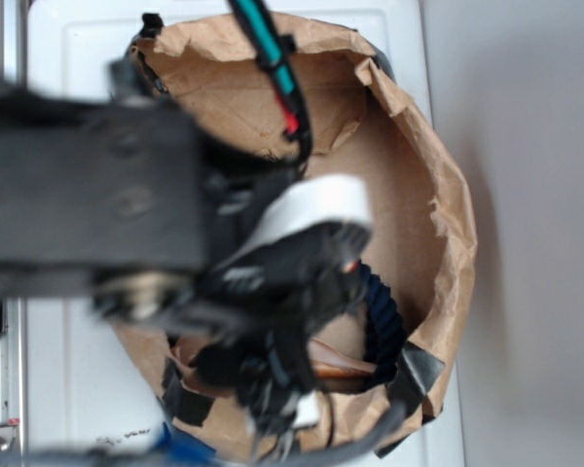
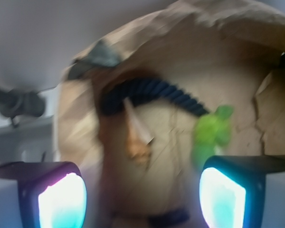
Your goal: Grab the shell.
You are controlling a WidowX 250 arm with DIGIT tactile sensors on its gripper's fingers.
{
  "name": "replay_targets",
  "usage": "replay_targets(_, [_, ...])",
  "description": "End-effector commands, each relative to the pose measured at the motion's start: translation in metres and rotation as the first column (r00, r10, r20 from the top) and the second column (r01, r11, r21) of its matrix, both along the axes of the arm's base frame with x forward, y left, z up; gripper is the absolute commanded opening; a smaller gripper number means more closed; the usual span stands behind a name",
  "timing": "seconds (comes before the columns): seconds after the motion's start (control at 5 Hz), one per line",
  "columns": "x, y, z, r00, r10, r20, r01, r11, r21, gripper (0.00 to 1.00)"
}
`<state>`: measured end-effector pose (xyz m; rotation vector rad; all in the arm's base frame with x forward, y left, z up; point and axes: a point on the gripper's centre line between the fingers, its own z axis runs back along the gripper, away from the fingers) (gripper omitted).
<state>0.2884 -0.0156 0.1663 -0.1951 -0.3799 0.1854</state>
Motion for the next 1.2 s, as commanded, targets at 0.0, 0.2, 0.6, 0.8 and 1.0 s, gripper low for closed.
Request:
replay_targets(0.0, [0.0,0.016,-0.012,0.998,-0.035,0.045,0.033,0.999,0.043,1.0])
replay_targets(0.2, [-0.005,0.021,-0.027,0.994,-0.099,0.051,0.089,0.982,0.164,1.0])
replay_targets(0.6, [-0.013,0.014,-0.028,0.997,-0.075,0.01,0.073,0.983,0.166,1.0])
replay_targets(0.8, [-0.019,-0.005,-0.032,0.992,-0.125,-0.021,0.127,0.98,0.156,1.0])
replay_targets(1.0, [-0.023,-0.013,-0.024,0.988,-0.153,-0.029,0.155,0.98,0.127,1.0])
